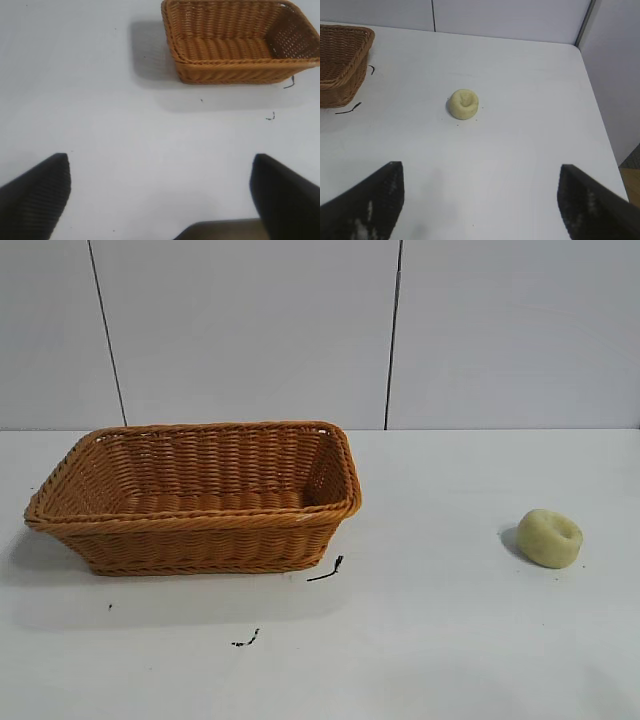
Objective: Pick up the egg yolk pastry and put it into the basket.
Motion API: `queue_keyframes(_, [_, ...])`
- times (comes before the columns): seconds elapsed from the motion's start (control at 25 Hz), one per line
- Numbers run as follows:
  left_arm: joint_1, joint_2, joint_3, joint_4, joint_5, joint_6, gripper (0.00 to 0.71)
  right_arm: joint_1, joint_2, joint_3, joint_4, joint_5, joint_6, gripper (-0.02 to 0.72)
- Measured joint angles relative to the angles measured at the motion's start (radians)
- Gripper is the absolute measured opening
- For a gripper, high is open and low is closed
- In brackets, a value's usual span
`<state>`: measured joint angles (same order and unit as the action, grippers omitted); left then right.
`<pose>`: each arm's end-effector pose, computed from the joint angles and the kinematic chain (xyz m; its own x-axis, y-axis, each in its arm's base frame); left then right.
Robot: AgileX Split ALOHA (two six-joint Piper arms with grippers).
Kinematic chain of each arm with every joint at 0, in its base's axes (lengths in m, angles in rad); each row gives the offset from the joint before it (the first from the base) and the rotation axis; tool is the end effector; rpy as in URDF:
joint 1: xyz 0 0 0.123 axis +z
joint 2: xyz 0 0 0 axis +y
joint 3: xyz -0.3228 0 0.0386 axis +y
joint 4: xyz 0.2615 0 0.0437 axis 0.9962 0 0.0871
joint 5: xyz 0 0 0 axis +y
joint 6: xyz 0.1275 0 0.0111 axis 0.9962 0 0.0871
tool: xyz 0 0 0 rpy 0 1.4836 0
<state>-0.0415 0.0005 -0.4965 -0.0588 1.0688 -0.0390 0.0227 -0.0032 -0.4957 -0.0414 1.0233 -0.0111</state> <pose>-0.0008 -0.0066 0.2650 -0.4705 -0.0477 -0.8811 0.0554 0.9950 -0.0835 0.0018 -0.0045 0.2699 -0.4230 -0.0422 -0.9051 -0.0045 0.9990 -0.0445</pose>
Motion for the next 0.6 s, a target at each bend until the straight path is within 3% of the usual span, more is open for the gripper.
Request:
queue_keyframes(0.32, [0.0, 0.0, 0.0, 0.0, 0.0, 0.0, 0.695, 0.0, 0.0, 0.0, 0.0, 0.0, 0.0, 0.585])
queue_keyframes(0.6, [0.0, 0.0, 0.0, 0.0, 0.0, 0.0, 0.695, 0.0, 0.117, 0.0, 0.011, 0.0, -0.015, 0.685])
